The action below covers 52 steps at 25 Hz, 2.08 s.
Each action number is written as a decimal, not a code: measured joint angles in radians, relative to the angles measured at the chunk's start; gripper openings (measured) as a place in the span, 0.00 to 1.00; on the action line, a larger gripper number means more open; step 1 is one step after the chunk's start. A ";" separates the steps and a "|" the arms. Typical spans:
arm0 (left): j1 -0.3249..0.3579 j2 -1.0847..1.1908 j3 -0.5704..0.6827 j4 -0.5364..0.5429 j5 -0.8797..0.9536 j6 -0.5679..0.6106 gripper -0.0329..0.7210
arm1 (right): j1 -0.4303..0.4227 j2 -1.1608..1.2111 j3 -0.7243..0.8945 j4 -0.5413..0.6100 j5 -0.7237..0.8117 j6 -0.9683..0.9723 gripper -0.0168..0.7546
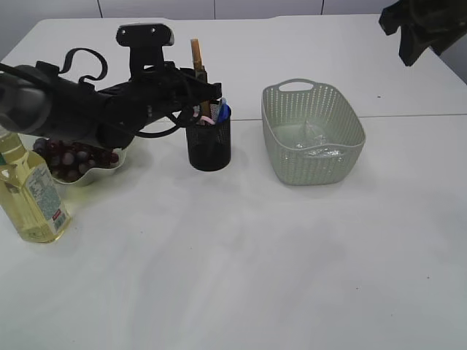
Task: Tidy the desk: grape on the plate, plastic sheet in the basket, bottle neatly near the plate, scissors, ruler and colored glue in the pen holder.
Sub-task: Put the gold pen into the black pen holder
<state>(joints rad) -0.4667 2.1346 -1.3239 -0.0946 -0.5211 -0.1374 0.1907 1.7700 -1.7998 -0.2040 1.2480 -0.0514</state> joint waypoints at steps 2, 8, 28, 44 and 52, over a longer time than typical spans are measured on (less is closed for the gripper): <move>0.000 0.004 0.000 0.000 0.000 0.000 0.15 | 0.000 0.000 0.000 0.000 0.000 0.000 0.45; 0.000 0.006 0.000 0.000 0.000 0.002 0.16 | 0.000 0.000 0.000 0.000 0.000 0.000 0.45; 0.000 0.006 0.000 -0.016 0.000 0.002 0.49 | 0.000 0.000 0.000 -0.002 0.000 0.000 0.45; 0.000 -0.264 0.000 0.057 0.521 0.003 0.50 | 0.000 0.000 0.000 0.012 0.000 0.006 0.45; 0.000 -0.408 -0.062 0.100 0.893 0.003 0.50 | 0.000 0.000 0.000 0.049 0.000 0.037 0.45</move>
<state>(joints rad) -0.4667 1.7266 -1.3855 0.0058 0.3718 -0.1347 0.1907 1.7700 -1.7998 -0.1555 1.2480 -0.0144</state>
